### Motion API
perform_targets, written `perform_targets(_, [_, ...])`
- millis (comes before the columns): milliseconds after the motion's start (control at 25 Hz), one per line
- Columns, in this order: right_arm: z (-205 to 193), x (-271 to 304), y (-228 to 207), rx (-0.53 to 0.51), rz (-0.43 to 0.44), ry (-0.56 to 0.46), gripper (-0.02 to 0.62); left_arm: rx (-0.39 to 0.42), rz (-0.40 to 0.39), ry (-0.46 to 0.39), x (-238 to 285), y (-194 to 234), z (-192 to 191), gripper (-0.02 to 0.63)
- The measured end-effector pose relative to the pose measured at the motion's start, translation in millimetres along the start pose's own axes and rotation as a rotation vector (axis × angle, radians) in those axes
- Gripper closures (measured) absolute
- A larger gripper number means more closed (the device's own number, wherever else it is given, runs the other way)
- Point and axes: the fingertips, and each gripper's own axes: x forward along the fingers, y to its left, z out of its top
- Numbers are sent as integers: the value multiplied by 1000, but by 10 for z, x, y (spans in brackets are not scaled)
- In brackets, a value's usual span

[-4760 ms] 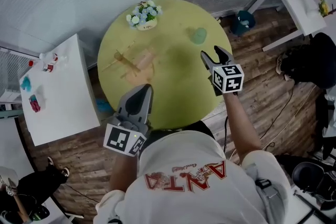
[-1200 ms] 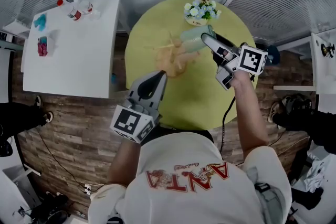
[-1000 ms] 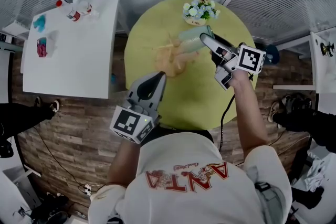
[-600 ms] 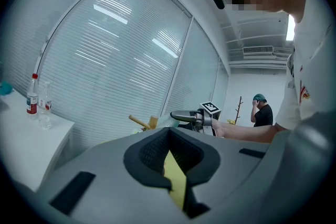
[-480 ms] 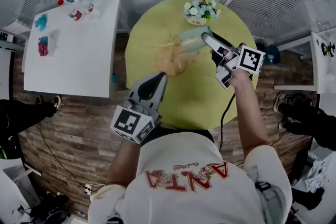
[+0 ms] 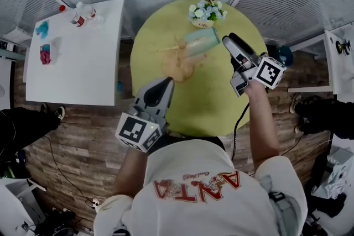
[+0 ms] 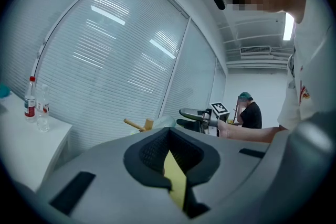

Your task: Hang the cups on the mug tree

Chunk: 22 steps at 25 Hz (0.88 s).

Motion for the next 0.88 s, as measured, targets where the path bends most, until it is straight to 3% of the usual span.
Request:
perform_targets(80, [18, -142, 52, -49, -33, -30, 334, 10, -9, -2, 1, -29, 43, 598])
perform_targets(440, [-70, -554, 410, -223, -137, -119, 545, 61, -56, -13, -22, -161, 206, 598])
perform_targets(640, [-74, -730, 665, -336, -221, -151, 594, 81, -80, -35, -75, -234, 335, 598])
perform_targets(880, [-91, -908, 1090, -506, -269, -175, 594, 123, -107, -72, -137, -270, 570, 598])
